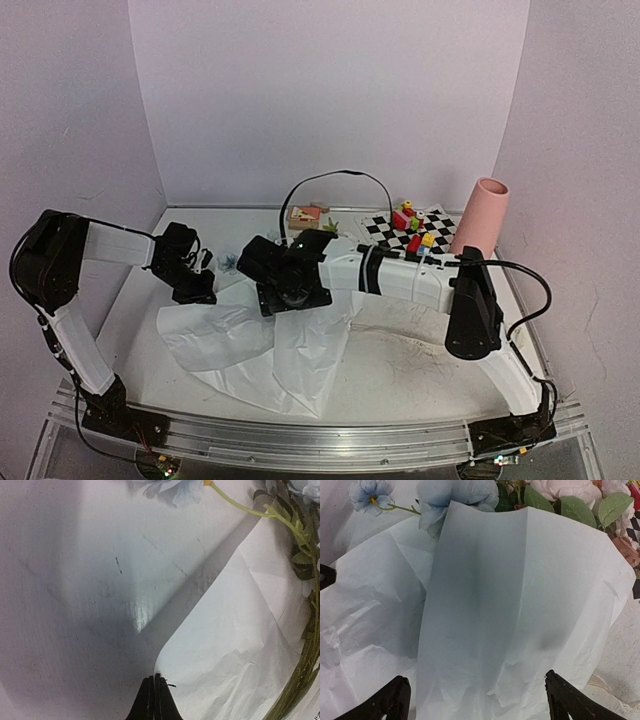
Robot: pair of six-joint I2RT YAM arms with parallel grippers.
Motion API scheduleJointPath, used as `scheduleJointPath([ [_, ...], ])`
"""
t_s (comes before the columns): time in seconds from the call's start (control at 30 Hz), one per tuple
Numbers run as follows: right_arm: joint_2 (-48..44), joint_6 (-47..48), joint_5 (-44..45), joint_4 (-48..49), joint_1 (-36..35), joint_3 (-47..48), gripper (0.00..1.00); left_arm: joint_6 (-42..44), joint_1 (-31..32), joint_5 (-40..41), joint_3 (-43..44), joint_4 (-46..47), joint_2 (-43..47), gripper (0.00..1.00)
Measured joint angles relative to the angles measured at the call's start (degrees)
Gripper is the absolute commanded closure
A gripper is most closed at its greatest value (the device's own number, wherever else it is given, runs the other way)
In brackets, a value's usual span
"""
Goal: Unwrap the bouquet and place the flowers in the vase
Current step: Unfold the wrapping paper at the center of the board.
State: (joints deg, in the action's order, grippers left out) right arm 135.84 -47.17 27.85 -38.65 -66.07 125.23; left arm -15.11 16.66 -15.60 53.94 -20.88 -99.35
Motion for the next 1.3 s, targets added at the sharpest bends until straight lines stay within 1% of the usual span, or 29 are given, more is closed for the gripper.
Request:
scheduleJointPath([
  [0.2,2.44,0.96,1.6,-0.58,-0.6,4.33,0.06,-0.29,1.29,1.13,-0.47,3.15,0.77,1.0],
  [0.47,4.24,3.96,4.11,-1.44,-4.2,6.05,0.07,-0.98,2.87,1.44,-1.67,4.81,0.77,1.0],
  [0.53,5.11,3.77,5.3,-3.22,-4.98,6.4,0.12,-1.23,2.93,1.87,-2.03,4.91,0.77,1.0],
  [0.67,6.58,1.13,8.27,-9.08,-5.88,6.39,0.27,-1.41,2.92,2.67,-2.78,4.97,0.96,1.0],
  [0.7,6.72,0.08,9.05,-10.74,-5.89,6.28,0.32,-1.43,2.92,2.85,-3.03,4.95,1.1,1.0],
  [0.8,6.28,-2.44,11.69,-14.08,-5.61,5.12,0.39,-1.45,2.92,3.2,-3.25,4.93,1.36,1.0],
  [0.9,5.38,-5.68,13.72,-17.32,-5.49,2.57,0.38,-1.45,2.92,3.39,-3.52,4.93,1.86,1.0],
  [1.03,2.12,-9.34,14.84,-20.35,-5.22,-2.29,0.31,-1.45,2.92,3.42,-3.55,4.93,2.55,1.0],
  [1.17,-5.03,-12.62,14.41,-21.8,-5.22,-9.79,0.26,-1.46,2.92,3.41,-3.55,4.93,2.88,1.0],
  [1.3,-13.81,-16.75,12.28,-22.4,-4.99,-20.37,0.22,-1.64,2.92,3.4,-3.55,4.92,2.91,1.0],
])
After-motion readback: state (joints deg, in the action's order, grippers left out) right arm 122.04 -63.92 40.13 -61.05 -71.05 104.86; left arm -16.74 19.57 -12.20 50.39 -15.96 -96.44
